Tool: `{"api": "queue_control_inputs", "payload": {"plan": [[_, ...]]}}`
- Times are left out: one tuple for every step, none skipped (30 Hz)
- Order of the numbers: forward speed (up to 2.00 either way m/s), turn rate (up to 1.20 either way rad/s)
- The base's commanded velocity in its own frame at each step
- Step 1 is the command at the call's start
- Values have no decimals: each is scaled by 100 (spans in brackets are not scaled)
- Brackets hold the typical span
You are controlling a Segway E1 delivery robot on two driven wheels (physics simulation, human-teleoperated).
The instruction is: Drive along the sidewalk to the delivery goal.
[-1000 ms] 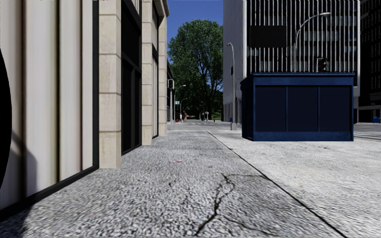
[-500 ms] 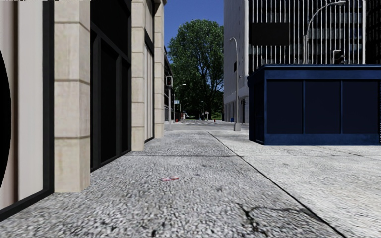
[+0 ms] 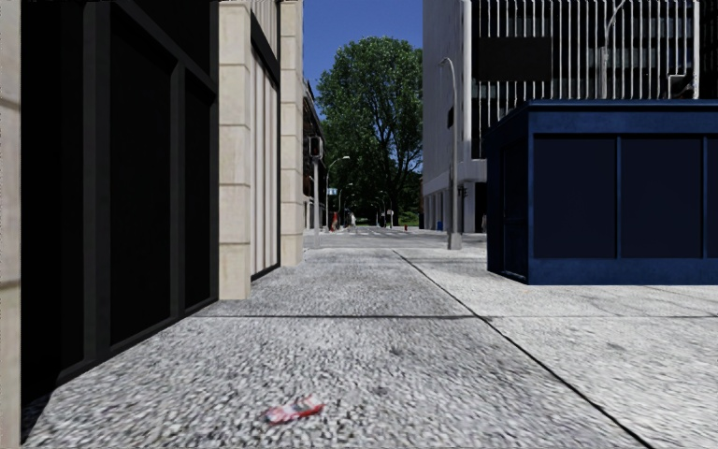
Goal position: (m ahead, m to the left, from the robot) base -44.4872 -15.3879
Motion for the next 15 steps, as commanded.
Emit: {"api": "queue_control_inputs", "payload": {"plan": [[200,0],[200,0],[200,0],[200,0],[200,0],[200,0],[200,0],[200,0],[200,0],[200,0],[200,0],[200,0],[200,0],[200,0],[200,0]]}}
